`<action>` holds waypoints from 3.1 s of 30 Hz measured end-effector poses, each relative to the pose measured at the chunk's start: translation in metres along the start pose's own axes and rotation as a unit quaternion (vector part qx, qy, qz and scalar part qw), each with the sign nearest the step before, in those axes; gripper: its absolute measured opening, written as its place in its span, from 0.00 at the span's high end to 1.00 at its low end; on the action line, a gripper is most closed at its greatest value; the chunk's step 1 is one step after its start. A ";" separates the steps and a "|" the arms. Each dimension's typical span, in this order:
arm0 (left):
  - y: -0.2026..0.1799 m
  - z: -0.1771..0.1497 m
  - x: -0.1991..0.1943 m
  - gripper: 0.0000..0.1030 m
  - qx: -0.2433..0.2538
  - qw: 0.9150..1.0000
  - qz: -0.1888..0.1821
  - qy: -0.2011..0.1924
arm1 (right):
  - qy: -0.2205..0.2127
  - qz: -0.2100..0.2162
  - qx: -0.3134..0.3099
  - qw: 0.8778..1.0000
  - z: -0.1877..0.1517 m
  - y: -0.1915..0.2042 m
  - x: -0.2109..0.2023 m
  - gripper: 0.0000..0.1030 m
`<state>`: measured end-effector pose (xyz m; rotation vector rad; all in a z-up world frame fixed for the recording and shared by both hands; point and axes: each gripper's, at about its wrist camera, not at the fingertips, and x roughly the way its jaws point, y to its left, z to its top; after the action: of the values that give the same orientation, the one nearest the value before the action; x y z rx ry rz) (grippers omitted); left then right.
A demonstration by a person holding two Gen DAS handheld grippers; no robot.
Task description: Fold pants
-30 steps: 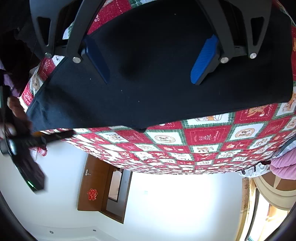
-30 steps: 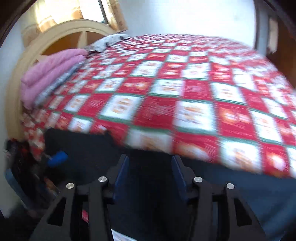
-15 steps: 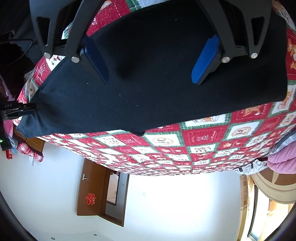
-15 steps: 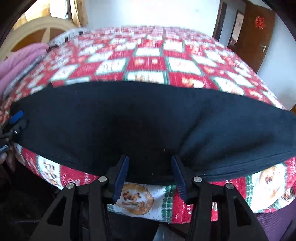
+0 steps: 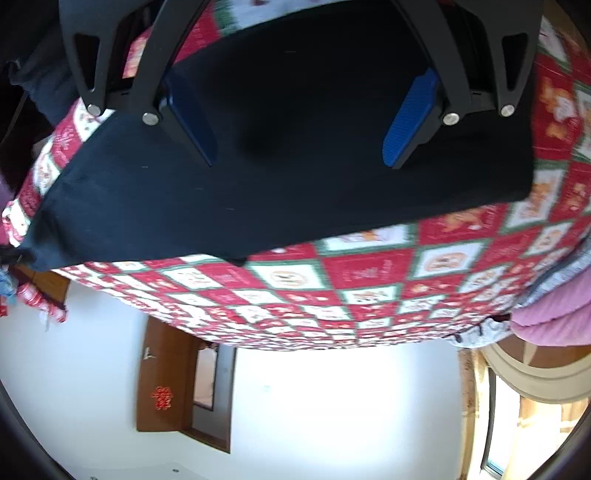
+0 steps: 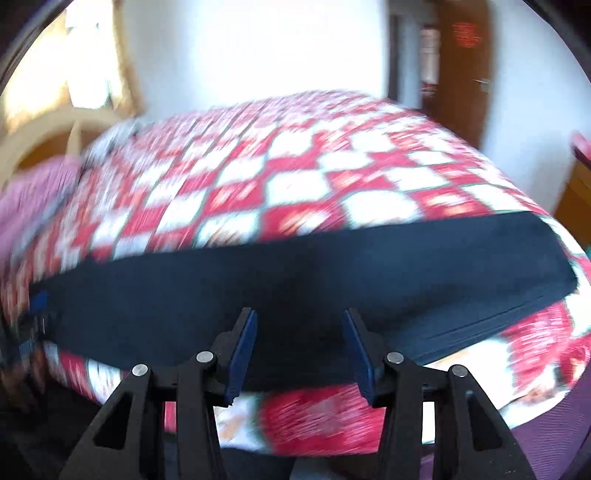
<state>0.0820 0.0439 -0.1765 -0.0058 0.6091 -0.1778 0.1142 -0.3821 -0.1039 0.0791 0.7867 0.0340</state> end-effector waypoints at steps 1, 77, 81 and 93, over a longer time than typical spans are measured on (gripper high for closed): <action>0.004 0.002 0.000 0.09 0.001 1.000 0.010 0.002 | -0.014 -0.004 0.031 0.999 0.008 -0.021 -0.009 0.51; 0.126 -0.033 -0.009 0.00 -0.133 0.986 0.096 -0.007 | -0.136 -0.183 0.080 0.970 0.008 -0.138 -0.018 0.89; 0.126 -0.033 -0.010 0.00 -0.133 0.986 0.096 -0.006 | -0.149 -0.173 0.081 0.970 0.008 -0.135 -0.022 0.89; 0.125 -0.034 -0.010 0.00 -0.133 0.986 0.096 -0.007 | -0.201 -0.114 0.052 0.971 0.014 -0.104 -0.046 0.90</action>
<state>0.0752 0.1704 -0.2057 -0.2063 0.6123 0.0915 0.0913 -0.4895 -0.0702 0.0908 0.3868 -0.2361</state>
